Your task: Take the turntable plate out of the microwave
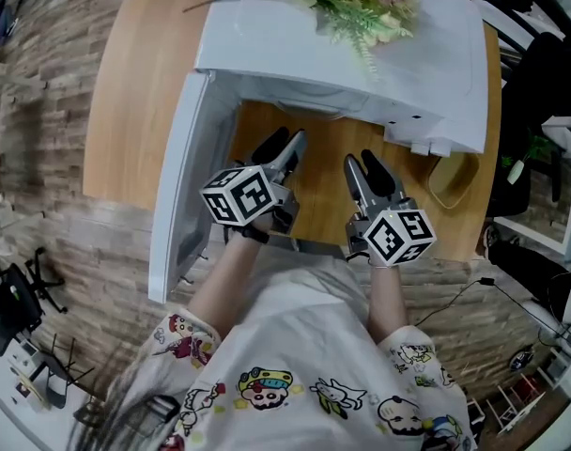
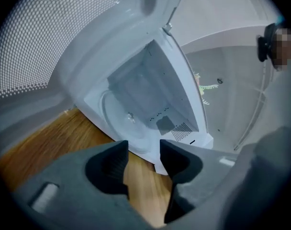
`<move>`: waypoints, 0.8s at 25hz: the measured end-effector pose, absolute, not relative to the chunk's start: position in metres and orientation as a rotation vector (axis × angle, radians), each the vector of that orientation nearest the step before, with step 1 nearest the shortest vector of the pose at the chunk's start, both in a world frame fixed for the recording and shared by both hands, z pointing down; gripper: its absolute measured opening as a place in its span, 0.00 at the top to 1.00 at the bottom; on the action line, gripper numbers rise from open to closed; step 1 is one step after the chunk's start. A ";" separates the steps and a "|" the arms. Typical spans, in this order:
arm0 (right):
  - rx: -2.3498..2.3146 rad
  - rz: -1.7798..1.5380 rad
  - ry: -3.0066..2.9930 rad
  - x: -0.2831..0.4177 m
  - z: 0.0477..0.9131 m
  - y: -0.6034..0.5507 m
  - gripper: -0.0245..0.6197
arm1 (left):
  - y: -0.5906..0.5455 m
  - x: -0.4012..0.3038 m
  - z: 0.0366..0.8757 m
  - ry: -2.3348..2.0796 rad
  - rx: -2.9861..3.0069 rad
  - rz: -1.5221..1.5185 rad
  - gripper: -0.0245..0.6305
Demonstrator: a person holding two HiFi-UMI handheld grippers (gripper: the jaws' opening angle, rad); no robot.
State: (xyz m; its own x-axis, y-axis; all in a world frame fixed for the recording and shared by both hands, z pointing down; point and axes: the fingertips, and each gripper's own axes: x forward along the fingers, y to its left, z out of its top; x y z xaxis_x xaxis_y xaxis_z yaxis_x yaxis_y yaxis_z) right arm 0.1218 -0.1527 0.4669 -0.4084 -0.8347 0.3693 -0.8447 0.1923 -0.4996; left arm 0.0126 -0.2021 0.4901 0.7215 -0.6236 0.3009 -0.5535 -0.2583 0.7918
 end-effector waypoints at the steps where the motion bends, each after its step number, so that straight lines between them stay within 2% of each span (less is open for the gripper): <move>1: 1.700 1.034 -2.414 0.121 0.468 -0.153 0.70 | -0.205 0.013 0.493 -0.902 1.921 -0.090 0.65; 12: 1.718 1.087 -2.390 0.124 0.476 -0.145 0.70 | -0.223 0.026 0.536 -0.908 1.768 -0.141 0.65; 20: 1.729 1.107 -2.371 0.131 0.481 -0.140 0.70 | -0.240 0.034 0.547 -0.919 1.692 -0.242 0.71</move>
